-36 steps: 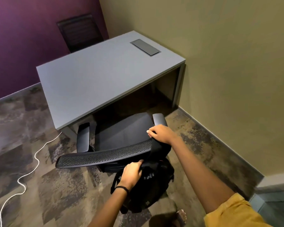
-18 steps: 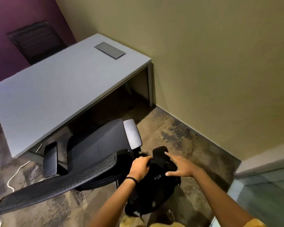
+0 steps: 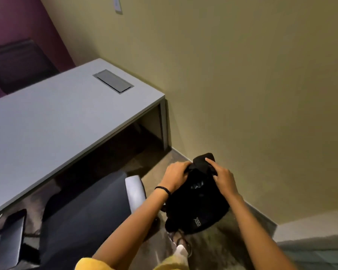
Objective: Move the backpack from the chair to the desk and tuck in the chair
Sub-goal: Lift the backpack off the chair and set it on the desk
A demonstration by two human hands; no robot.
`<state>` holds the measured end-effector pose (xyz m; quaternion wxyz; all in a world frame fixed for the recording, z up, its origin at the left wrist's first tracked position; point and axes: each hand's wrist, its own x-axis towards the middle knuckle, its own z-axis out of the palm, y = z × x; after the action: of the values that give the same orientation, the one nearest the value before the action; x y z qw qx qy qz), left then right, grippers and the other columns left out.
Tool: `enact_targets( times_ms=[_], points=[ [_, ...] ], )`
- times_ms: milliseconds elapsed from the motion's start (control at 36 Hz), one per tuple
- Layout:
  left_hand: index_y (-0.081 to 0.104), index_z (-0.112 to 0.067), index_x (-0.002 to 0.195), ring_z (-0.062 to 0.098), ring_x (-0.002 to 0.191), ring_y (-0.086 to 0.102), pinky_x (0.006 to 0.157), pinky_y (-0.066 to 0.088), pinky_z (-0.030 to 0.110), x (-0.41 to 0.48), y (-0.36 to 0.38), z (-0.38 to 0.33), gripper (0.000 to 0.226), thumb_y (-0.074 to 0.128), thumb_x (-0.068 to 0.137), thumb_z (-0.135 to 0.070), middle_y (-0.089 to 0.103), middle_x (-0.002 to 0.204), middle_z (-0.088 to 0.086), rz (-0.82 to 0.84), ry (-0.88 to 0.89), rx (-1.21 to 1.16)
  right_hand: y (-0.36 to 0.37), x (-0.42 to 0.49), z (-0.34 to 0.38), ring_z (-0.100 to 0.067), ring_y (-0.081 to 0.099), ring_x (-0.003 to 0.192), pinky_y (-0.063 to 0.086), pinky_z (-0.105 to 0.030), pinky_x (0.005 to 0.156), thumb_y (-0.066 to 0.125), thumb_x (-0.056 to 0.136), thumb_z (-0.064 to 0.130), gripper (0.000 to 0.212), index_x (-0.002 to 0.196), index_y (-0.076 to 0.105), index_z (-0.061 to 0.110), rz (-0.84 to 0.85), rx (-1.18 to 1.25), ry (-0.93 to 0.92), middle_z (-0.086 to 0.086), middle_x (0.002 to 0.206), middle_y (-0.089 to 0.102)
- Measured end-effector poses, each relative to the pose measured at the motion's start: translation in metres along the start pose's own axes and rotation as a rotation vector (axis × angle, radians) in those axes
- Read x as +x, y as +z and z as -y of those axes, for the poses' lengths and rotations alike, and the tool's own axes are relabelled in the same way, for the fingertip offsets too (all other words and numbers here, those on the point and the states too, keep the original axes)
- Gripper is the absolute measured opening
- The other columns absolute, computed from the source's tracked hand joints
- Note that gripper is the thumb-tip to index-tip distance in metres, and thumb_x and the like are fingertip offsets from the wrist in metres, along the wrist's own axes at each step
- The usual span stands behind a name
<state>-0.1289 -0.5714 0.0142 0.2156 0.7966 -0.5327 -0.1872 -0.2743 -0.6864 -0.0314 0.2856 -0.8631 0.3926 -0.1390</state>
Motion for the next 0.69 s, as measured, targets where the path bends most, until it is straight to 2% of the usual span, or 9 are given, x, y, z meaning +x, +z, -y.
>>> enact_targets(
  times_ms=[56, 111, 194, 306, 444, 472, 528, 583, 694],
  points=[
    [0.061, -0.011, 0.112, 0.037, 0.098, 0.063, 0.085, 0.050, 0.045, 0.029, -0.016, 0.005, 0.028, 0.051, 0.087, -0.014, 0.071, 0.105, 0.016, -0.018, 0.006, 0.004, -0.003, 0.036, 0.005, -0.027, 0.049, 0.126, 0.050, -0.043, 0.093, 0.057, 0.078, -0.008, 0.064, 0.133, 0.049, 0.024, -0.020, -0.037, -0.026, -0.009, 0.147, 0.041],
    [0.060, -0.010, 0.114, 0.037, 0.099, 0.063, 0.087, 0.050, 0.045, 0.056, -0.034, 0.010, 0.028, 0.051, 0.088, -0.014, 0.070, 0.107, 0.016, -0.025, 0.009, 0.004, -0.008, 0.070, 0.013, -0.023, 0.042, 0.132, 0.052, -0.044, 0.093, 0.059, 0.076, -0.013, 0.065, 0.132, 0.051, 0.019, -0.049, -0.035, -0.049, -0.005, 0.154, 0.027],
    [0.060, -0.011, 0.114, 0.038, 0.099, 0.063, 0.086, 0.051, 0.046, 0.093, -0.061, 0.016, 0.028, 0.051, 0.089, -0.015, 0.070, 0.106, 0.016, -0.072, 0.021, 0.027, -0.019, 0.113, 0.031, -0.021, 0.046, 0.130, 0.048, -0.041, 0.097, 0.058, 0.078, -0.008, 0.056, 0.128, 0.055, 0.018, -0.112, 0.008, -0.105, -0.004, 0.144, 0.046],
    [0.062, -0.011, 0.112, 0.037, 0.096, 0.064, 0.087, 0.051, 0.045, 0.133, -0.102, 0.023, 0.024, 0.051, 0.092, -0.017, 0.071, 0.104, 0.016, -0.159, 0.052, 0.040, -0.038, 0.164, 0.063, -0.023, 0.059, 0.116, 0.050, -0.034, 0.090, 0.047, 0.077, 0.009, 0.047, 0.122, 0.060, 0.015, -0.183, 0.020, -0.144, -0.006, 0.127, 0.063],
    [0.062, -0.016, 0.110, 0.034, 0.093, 0.064, 0.081, 0.052, 0.046, 0.176, -0.163, 0.036, 0.022, 0.050, 0.093, -0.023, 0.072, 0.099, 0.013, -0.288, 0.073, 0.133, -0.055, 0.231, 0.104, -0.026, 0.066, 0.104, 0.052, -0.032, 0.080, 0.061, 0.077, -0.004, 0.044, 0.116, 0.064, 0.015, -0.241, -0.021, -0.227, -0.006, 0.117, 0.068],
    [0.063, -0.017, 0.108, 0.034, 0.092, 0.064, 0.080, 0.052, 0.045, 0.184, -0.177, 0.040, 0.020, 0.050, 0.093, -0.023, 0.072, 0.097, 0.012, -0.326, 0.071, 0.150, -0.060, 0.244, 0.117, -0.027, 0.067, 0.101, 0.051, -0.030, 0.078, 0.060, 0.078, 0.001, 0.040, 0.115, 0.064, 0.015, -0.256, -0.019, -0.246, -0.006, 0.115, 0.069],
    [0.063, -0.018, 0.104, 0.033, 0.088, 0.065, 0.077, 0.053, 0.045, 0.199, -0.204, 0.047, 0.018, 0.049, 0.093, -0.022, 0.072, 0.093, 0.010, -0.419, 0.061, 0.195, -0.068, 0.268, 0.143, -0.028, 0.069, 0.094, 0.044, -0.022, 0.073, 0.049, 0.082, 0.025, 0.037, 0.112, 0.066, 0.012, -0.289, -0.007, -0.312, -0.008, 0.109, 0.072],
    [0.063, -0.018, 0.102, 0.033, 0.086, 0.066, 0.075, 0.054, 0.045, 0.211, -0.229, 0.055, 0.017, 0.049, 0.093, -0.022, 0.073, 0.090, 0.009, -0.520, 0.065, 0.249, -0.075, 0.291, 0.170, -0.028, 0.070, 0.087, 0.037, -0.020, 0.069, 0.033, 0.077, 0.042, 0.056, 0.107, 0.068, 0.011, -0.327, 0.029, -0.404, -0.010, 0.102, 0.074],
    [0.065, -0.018, 0.104, 0.032, 0.086, 0.068, 0.073, 0.056, 0.044, 0.231, -0.276, 0.076, 0.017, 0.053, 0.093, -0.022, 0.074, 0.093, 0.007, -0.684, 0.066, 0.288, -0.083, 0.342, 0.219, -0.025, 0.071, 0.076, 0.033, -0.016, 0.063, 0.033, 0.076, 0.045, 0.055, 0.101, 0.070, 0.012, -0.368, 0.024, -0.538, -0.009, 0.090, 0.076]
  ],
)
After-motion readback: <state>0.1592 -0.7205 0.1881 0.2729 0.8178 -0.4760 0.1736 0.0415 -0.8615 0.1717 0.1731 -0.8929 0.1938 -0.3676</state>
